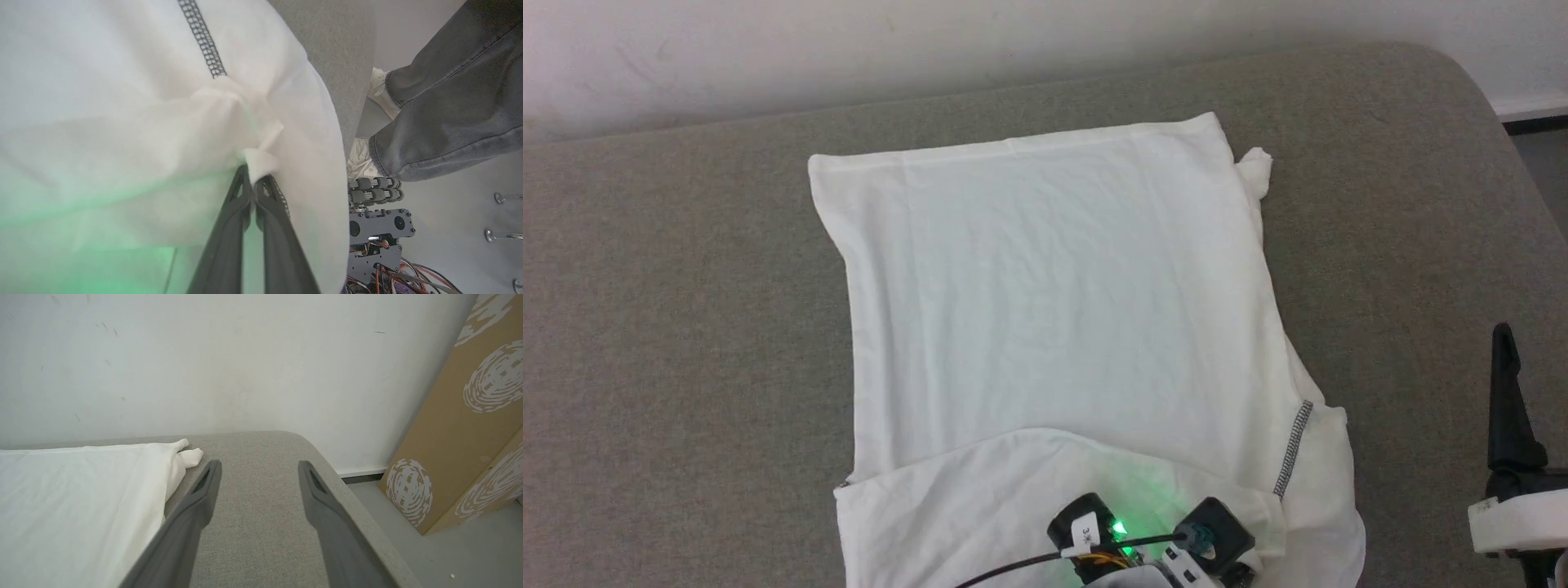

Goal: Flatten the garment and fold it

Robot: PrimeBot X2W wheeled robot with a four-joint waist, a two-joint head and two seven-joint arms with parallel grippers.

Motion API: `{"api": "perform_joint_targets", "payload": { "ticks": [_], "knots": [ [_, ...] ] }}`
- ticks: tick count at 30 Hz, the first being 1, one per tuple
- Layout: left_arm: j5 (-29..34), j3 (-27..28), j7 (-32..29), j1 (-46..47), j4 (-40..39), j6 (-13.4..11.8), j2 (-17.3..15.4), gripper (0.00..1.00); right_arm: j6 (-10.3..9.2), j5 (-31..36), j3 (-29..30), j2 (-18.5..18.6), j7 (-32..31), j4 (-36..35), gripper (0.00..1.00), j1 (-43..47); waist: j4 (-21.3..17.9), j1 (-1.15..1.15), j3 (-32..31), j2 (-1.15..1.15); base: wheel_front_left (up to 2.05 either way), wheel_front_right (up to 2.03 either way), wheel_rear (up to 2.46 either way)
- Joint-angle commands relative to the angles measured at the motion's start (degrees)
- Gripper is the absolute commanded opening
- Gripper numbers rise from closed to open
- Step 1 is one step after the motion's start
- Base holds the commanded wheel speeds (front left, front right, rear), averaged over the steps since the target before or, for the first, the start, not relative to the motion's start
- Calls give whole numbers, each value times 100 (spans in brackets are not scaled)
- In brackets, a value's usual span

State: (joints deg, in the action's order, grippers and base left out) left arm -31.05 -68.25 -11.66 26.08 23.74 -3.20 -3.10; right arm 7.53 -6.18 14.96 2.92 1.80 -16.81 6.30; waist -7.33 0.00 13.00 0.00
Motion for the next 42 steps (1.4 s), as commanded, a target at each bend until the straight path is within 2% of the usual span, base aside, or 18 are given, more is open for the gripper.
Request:
{"api": "perform_joint_targets", "payload": {
  "ticks": [1,2,3,4,5,11,15,18,23,28,32,34,36,38,42],
  "knots": [
    [-59,-58,97,136,89,-61,21,0,-4,9,-15,-4,42,27,100,-61,-80,0,0,0,0,0,0],
    [-129,-94,142,158,151,-89,21,0,-4,11,-23,-4,45,40,100,-59,-88,0,-5,0,0,0,0],
    [-202,-127,194,183,187,-112,21,21,-4,15,-26,-4,47,51,100,-55,-90,0,-14,0,0,0,0],
    [-269,-158,252,220,195,-131,21,65,-4,18,-23,-4,47,59,100,-50,-86,0,-25,0,0,0,0],
    [-372,-180,297,240,174,-133,22,100,-4,25,-8,-4,42,65,100,-42,-71,0,-44,0,0,0,0],
    [-1235,-199,343,369,-364,10,22,100,-4,57,77,-4,-14,41,100,15,139,0,-207,0,0,0,0],
    [-1727,202,427,516,-950,-13,15,100,-4,54,125,-4,-50,1,100,87,330,0,-351,0,0,0,0],
    [-1839,706,598,623,-1593,-193,-322,100,-4,57,140,-4,-75,-19,100,138,460,0,-455,0,0,0,0],
    [-1638,1760,1167,519,-2788,-945,-1386,100,-4,45,134,-4,-118,-83,100,191,633,0,-565,0,0,0,0],
    [-1432,2846,1969,-167,-3699,-1791,-2393,100,-4,30,92,-4,-112,-61,100,208,744,0,-624,0,0,0,0],
    [-1291,3784,2540,-1135,-4111,-2485,-2952,100,-4,14,48,-4,-91,-21,100,226,802,0,-674,0,0,0,0],
    [-1124,4198,2627,-1715,-4240,-2686,-3212,100,-4,-3,24,-4,-78,-5,100,242,829,0,-686,0,0,0,0],
    [-948,4607,2657,-2294,-4328,-2756,-3332,100,-4,-39,-8,-4,-52,29,100,261,854,0,-698,0,0,0,0],
    [-591,5002,2662,-2792,-4456,-2681,-3317,100,-4,-77,-37,-4,-16,91,100,295,886,0,-701,0,0,0,0],
    [-104,5552,2664,-3646,-4591,-2233,-2883,100,-4,-164,-76,-4,78,238,100,384,963,0,-697,0,0,0,0]
  ]
}}
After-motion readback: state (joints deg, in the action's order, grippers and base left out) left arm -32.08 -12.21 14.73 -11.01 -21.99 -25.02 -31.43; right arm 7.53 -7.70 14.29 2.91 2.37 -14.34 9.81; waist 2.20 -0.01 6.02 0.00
